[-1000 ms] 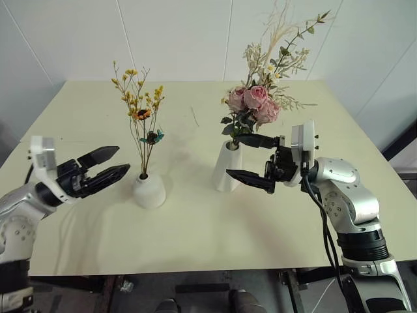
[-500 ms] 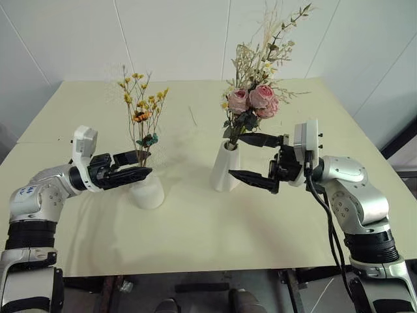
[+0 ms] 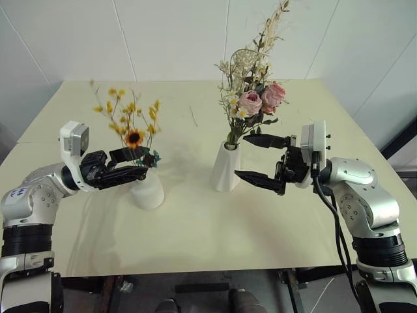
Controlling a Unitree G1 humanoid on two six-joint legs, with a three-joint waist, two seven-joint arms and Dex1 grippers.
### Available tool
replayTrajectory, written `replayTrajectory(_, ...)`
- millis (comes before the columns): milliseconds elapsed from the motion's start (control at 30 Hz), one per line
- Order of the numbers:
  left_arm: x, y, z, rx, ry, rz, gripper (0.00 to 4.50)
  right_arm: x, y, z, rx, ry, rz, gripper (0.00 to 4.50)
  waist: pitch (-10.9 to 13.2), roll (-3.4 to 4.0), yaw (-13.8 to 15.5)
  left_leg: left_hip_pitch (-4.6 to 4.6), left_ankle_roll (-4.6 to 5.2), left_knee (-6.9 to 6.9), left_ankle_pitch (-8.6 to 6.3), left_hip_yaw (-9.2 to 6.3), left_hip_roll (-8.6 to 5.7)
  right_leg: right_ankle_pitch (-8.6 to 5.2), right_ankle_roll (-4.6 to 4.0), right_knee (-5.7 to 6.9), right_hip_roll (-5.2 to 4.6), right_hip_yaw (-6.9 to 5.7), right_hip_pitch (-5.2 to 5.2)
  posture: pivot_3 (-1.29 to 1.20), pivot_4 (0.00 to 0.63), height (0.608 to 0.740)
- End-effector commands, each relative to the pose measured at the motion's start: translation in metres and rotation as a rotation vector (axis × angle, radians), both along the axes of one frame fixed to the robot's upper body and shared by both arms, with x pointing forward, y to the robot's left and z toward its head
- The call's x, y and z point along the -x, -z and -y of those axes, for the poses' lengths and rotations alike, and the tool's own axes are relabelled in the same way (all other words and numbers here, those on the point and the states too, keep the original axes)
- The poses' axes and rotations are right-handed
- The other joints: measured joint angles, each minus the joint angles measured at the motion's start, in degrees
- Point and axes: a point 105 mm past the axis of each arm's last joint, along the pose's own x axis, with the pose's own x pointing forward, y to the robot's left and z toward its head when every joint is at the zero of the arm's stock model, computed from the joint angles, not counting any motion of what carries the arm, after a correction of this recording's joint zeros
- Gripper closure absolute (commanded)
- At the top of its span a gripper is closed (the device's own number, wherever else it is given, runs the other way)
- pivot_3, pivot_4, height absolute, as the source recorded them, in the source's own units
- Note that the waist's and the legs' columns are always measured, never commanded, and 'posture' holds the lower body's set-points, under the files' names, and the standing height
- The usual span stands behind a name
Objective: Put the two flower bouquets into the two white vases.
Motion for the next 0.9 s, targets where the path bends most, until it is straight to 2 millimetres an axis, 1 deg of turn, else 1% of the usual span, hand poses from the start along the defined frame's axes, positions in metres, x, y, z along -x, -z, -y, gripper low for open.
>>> replayTrajectory(33, 0.012, -0.010, -0.008, -0.017, -0.053, 0.059, 0.21, 0.005, -0.008, 0.003, -0.019, -0.003, 0.040, 0.00, 0.00, 0.00, 0.00, 0.01, 0.00, 0.00, 0.00, 0.01, 0.00, 0.00, 0.00, 0.00, -0.01, 0.01, 0.00, 0.00, 0.150, 0.740)
replayTrajectory(100, 0.006, -0.005, -0.016, -0.073, -0.158, 0.114, 0.21, 0.004, -0.008, 0.003, -0.017, -0.003, 0.039, 0.00, 0.00, 0.00, 0.04, 0.02, -0.01, 0.01, 0.01, 0.00, 0.00, 0.00, 0.00, 0.01, 0.00, 0.00, 0.01, 0.00, 0.150, 0.740)
replayTrajectory(167, -0.007, -0.008, -0.026, -0.098, -0.299, 0.218, 0.21, 0.004, -0.008, 0.004, -0.016, -0.002, 0.037, 0.00, 0.00, 0.00, 0.12, 0.04, -0.02, 0.01, 0.01, 0.00, 0.00, 0.00, -0.01, 0.01, 0.00, 0.00, 0.02, 0.00, 0.150, 0.740)
replayTrajectory(200, -0.011, -0.009, -0.029, -0.101, -0.342, 0.250, 0.21, 0.003, -0.008, 0.005, -0.015, -0.002, 0.037, 0.00, 0.00, 0.00, 0.20, 0.04, -0.03, 0.01, 0.02, 0.00, 0.00, 0.01, -0.01, 0.00, 0.00, 0.00, 0.03, 0.00, 0.150, 0.740)
replayTrajectory(367, -0.020, -0.011, -0.041, -0.158, -0.434, 0.318, 0.21, 0.003, -0.008, 0.008, 0.006, -0.009, 0.038, 0.00, 0.00, 0.00, 0.23, 0.03, -0.04, 0.01, 0.02, 0.00, -0.01, 0.01, 0.00, -0.04, 0.00, 0.00, 0.06, 0.00, 0.150, 0.740)
replayTrajectory(433, -0.015, -0.013, -0.042, -0.168, -0.426, 0.317, 0.21, 0.004, -0.009, 0.012, 0.028, -0.015, 0.034, 0.00, 0.00, 0.00, 0.22, 0.02, -0.03, 0.00, 0.02, 0.00, -0.01, 0.01, 0.00, -0.05, 0.00, 0.00, 0.05, 0.00, 0.150, 0.740)
replayTrajectory(533, 0.006, -0.014, -0.040, -0.189, -0.351, 0.295, 0.21, 0.009, -0.011, 0.021, 0.058, -0.015, 0.004, 0.00, 0.01, 0.01, -0.11, 0.00, 0.00, -0.01, 0.00, 0.01, 0.00, 0.01, 0.00, -0.08, -0.01, 0.01, 0.04, 0.00, 0.150, 0.740)
replayTrajectory(633, 0.024, -0.013, -0.042, -0.243, -0.315, 0.305, 0.21, 0.013, -0.010, 0.032, 0.108, -0.006, -0.004, 0.00, 0.01, 0.01, -0.08, 0.00, 0.02, -0.09, -0.03, 0.03, 0.02, -0.03, -0.03, -0.09, 0.00, 0.01, 0.01, 0.00, 0.150, 0.740)
replayTrajectory(700, 0.030, -0.013, -0.044, -0.265, -0.316, 0.302, 0.21, 0.014, -0.009, 0.038, 0.128, 0.006, -0.006, 0.00, 0.01, 0.01, 0.04, 0.03, 0.04, -0.10, -0.04, 0.03, 0.03, -0.08, -0.07, -0.08, 0.00, -0.01, 0.01, 0.00, 0.150, 0.740)
replayTrajectory(767, 0.039, -0.010, -0.052, -0.334, -0.336, 0.279, 0.21, 0.013, -0.004, 0.049, 0.169, 0.033, -0.005, 0.00, 0.01, 0.00, 0.01, 0.06, 0.03, -0.06, -0.03, 0.04, 0.03, -0.08, -0.07, -0.05, 0.00, -0.01, 0.03, 0.00, 0.150, 0.740)
replayTrajectory(800, 0.041, -0.009, -0.053, -0.367, -0.342, 0.274, 0.21, 0.012, -0.003, 0.055, 0.181, 0.044, -0.006, 0.00, 0.01, 0.00, -0.05, 0.05, 0.03, -0.04, -0.03, 0.04, 0.03, -0.07, -0.07, -0.08, 0.00, 0.00, 0.03, 0.00, 0.150, 0.740)
replayTrajectory(900, 0.048, -0.011, -0.057, -0.405, -0.363, 0.299, 0.21, 0.008, 0.000, 0.060, 0.199, 0.051, 0.002, 0.00, 0.01, 0.00, -0.01, 0.05, 0.03, -0.02, -0.03, 0.10, 0.02, -0.09, -0.11, -0.13, -0.02, 0.02, 0.06, 0.00, 0.150, 0.740)
